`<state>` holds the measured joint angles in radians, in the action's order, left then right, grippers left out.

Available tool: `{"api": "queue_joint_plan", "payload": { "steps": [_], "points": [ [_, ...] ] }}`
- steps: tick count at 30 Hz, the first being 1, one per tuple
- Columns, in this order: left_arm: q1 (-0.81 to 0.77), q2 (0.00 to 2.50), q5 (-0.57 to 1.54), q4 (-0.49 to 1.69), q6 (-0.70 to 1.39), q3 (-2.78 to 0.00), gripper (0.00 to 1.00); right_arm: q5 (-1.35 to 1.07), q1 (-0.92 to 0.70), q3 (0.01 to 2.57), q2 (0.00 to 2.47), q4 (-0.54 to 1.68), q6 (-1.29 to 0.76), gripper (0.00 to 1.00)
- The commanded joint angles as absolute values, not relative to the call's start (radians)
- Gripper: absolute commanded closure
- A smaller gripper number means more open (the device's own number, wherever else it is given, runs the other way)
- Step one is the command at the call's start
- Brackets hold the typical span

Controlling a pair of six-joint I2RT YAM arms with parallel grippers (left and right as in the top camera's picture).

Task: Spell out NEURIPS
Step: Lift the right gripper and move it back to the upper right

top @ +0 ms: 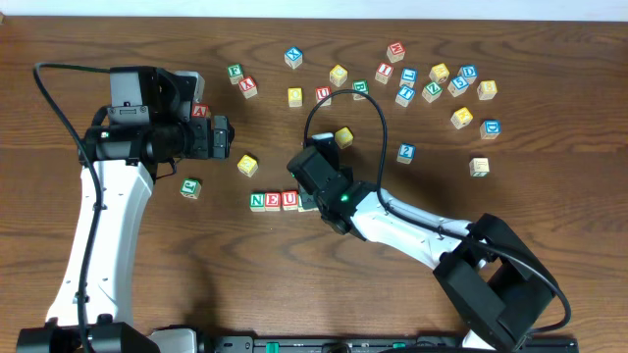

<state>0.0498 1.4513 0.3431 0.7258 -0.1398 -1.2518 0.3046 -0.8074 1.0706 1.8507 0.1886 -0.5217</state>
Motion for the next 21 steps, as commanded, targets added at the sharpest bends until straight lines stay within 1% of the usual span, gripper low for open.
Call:
{"api": "queue_joint_plan", "payload": {
  "steps": [1,4,13,16,19,21],
  "points": [
    [0.052,1.452,0.358,0.726,-0.16,-1.274,0.02,0.375,-0.774,1.095,1.863,0.187,-0.499,0.98],
    [0.052,1.452,0.358,0.725,-0.16,-1.274,0.02,0.398,-0.737,1.131,1.856,0.245,-0.5,0.98],
    [0.052,1.452,0.358,0.726,-0.16,-1.274,0.02,0.437,-0.641,1.377,1.808,0.653,-0.5,0.99],
    [0.052,1.452,0.358,0.725,-0.16,-1.274,0.02,0.472,-0.633,1.449,1.783,0.761,-0.5,0.96],
    [0.052,1.452,0.358,0.725,-0.16,-1.274,0.02,0.472,-0.627,1.51,1.764,0.872,-0.501,0.85],
    [0.052,1.452,0.358,0.725,-0.16,-1.274,0.02,0.473,-0.627,1.544,1.759,0.949,-0.519,0.83]
  ]
}}
